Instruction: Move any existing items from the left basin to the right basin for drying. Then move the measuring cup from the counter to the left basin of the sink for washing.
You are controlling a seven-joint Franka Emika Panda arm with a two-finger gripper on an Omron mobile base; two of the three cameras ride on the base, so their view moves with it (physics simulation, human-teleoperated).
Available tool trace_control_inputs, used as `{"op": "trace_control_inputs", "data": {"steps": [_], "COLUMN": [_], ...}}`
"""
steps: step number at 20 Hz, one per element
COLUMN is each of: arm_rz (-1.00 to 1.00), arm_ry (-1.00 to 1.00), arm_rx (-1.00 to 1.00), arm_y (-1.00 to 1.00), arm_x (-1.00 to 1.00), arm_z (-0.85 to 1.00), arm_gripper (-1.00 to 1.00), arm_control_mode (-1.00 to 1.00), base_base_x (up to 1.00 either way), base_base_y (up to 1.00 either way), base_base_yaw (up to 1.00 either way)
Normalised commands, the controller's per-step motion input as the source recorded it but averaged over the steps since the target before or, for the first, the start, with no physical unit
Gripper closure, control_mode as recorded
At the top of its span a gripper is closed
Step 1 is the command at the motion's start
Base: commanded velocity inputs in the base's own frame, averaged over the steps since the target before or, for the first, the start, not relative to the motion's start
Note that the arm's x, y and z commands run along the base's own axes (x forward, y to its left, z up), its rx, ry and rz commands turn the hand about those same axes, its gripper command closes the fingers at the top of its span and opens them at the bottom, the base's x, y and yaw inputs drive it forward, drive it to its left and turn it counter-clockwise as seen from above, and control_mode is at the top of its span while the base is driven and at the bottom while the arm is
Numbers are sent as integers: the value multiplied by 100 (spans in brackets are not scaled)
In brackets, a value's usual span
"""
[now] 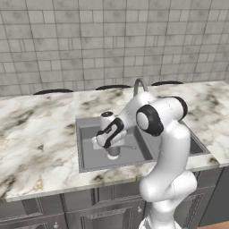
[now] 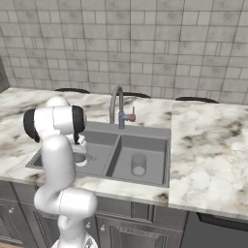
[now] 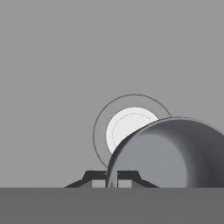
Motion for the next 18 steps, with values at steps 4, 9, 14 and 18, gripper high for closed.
{"op": "trace_control_inputs", "data": {"steps": [4, 9, 14, 18], "arm_rz": [0, 0, 0, 0], "arm_ry": [0, -1, 0, 0], "arm_rx": [0, 0, 0, 0], "arm_y": [10, 5, 2, 4], "arm_x": [20, 10, 5, 5], "arm_z": [-25, -17, -18, -14], "arm_gripper": [100, 100, 100, -100], "arm_control_mode": [-100, -100, -100, -100], "base_base_x": [0, 0, 0, 0], "base_base_y": [0, 0, 0, 0], "base_base_yaw": [0, 0, 0, 0]}}
